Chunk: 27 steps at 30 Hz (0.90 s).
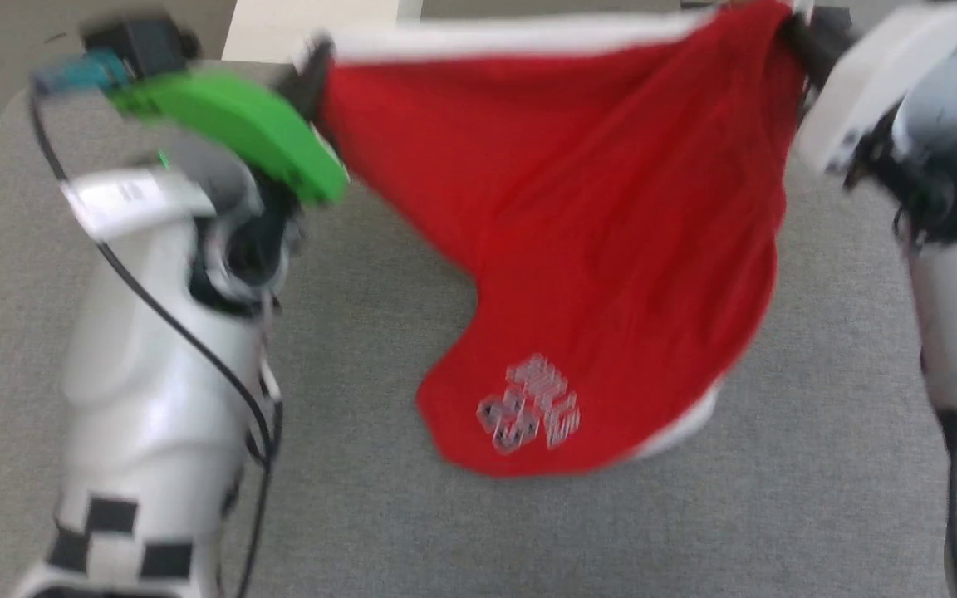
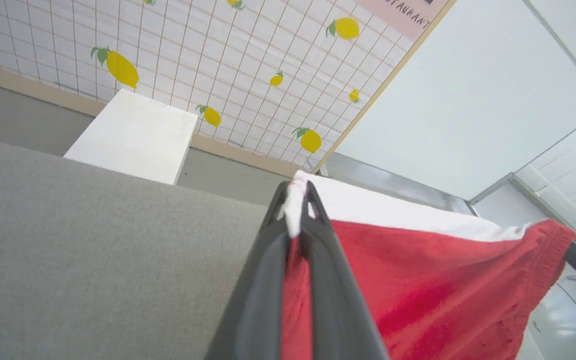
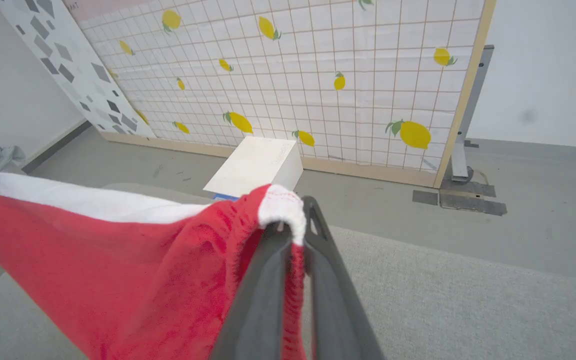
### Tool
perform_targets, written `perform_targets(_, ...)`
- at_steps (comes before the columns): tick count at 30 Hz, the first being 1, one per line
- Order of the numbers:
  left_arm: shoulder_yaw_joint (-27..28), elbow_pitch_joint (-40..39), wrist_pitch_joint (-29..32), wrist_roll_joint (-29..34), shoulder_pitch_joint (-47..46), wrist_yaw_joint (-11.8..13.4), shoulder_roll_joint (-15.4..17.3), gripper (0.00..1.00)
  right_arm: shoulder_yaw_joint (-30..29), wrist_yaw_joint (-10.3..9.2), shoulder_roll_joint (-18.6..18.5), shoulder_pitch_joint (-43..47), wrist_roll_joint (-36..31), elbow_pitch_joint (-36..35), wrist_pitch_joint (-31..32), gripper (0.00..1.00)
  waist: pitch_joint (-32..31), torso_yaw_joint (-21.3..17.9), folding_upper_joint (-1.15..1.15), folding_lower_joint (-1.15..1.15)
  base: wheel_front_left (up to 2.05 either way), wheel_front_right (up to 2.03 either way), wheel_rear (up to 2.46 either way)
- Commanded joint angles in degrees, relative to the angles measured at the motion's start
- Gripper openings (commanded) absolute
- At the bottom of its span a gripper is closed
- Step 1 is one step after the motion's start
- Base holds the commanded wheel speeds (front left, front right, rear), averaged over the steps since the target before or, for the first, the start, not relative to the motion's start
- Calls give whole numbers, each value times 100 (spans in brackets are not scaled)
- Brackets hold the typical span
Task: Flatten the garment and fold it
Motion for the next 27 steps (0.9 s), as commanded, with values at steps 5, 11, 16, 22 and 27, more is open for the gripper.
perform_targets(5,135,744,-224,166,-1544,-99,210,0,-284,-8,177,-1269,164,223,-5,0,309,-209,0,0,0,0,0)
perform_targets(11,252,1506,-888,558,-3001,-12,433,0,-472,-8,318,-2560,-80,693,-541,0,648,-374,0,0,0,0,0)
perform_targets(16,339,1828,-1637,729,-3780,-63,471,0,-514,-8,320,-3254,-397,1034,-1270,0,955,-475,0,0,0,0,0)
perform_targets(22,395,2307,-2146,642,-3935,-285,374,0,-295,-8,216,-3392,-358,1401,-1781,0,1208,-489,0,0,0,0,0)
perform_targets(27,361,2666,-2257,515,-3508,-597,362,0,79,-8,72,-2866,147,1417,-1953,0,1203,-477,0,0,0,0,0)
